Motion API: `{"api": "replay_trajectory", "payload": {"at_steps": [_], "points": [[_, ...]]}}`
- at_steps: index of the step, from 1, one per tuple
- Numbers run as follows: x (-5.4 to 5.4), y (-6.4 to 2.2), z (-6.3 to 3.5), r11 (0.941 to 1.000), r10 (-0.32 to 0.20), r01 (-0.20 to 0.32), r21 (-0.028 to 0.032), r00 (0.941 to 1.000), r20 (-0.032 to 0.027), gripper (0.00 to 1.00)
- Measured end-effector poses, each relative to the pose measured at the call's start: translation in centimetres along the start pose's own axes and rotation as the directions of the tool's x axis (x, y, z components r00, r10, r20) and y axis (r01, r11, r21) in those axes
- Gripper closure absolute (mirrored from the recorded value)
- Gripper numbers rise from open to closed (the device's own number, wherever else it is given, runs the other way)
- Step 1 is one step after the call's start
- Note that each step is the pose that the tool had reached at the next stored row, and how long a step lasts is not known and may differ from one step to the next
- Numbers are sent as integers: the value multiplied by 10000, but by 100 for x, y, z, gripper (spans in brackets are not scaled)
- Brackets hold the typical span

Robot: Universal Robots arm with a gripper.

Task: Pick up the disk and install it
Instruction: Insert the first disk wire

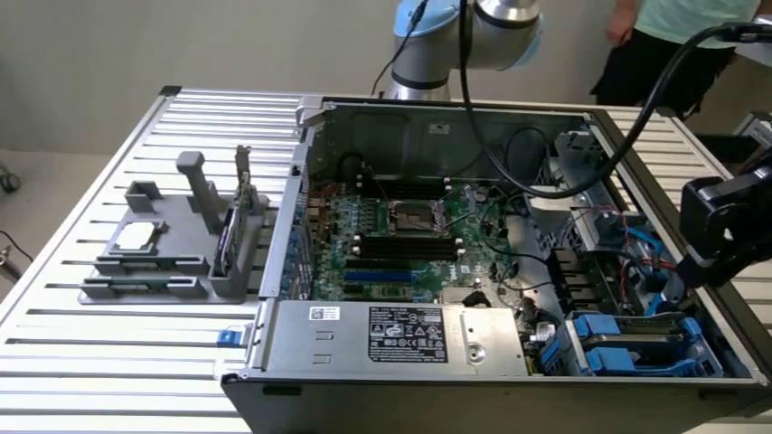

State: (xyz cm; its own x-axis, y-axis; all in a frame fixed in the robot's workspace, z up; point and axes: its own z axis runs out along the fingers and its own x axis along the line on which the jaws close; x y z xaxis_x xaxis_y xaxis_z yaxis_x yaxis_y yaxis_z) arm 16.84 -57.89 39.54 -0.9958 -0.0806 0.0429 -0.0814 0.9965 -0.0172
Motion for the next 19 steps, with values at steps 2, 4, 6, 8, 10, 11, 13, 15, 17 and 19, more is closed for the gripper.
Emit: {"api": "replay_trajectory", "payload": {"at_steps": [2, 4, 6, 8, 10, 11, 13, 15, 17, 19], "points": [[-1, 0, 28, 9998, 219, -219, -9, 9998, 0, 73], [-2, 1, 56, 9990, 439, -439, -18, 9990, 1, 73], [-4, 2, 85, 9977, 680, -680, -28, 9977, 0, 73], [-5, 2, 110, 9954, 954, -954, -39, 9954, -4, 73], [-5, 2, 129, 9919, 1272, -1272, -55, 9919, -12, 73], [-5, 2, 136, 9898, 1422, -1422, -71, 9898, -16, 73], [-6, 2, 147, 9854, 1697, -1698, -114, 9855, -25, 73], [-7, 3, 154, 9799, 1992, -1992, -135, 9799, -33, 73], [-7, 3, 159, 9738, 2270, -2270, -148, 9739, -40, 73], [-7, 3, 161, 9688, 2473, -2473, -157, 9689, -45, 73]]}}
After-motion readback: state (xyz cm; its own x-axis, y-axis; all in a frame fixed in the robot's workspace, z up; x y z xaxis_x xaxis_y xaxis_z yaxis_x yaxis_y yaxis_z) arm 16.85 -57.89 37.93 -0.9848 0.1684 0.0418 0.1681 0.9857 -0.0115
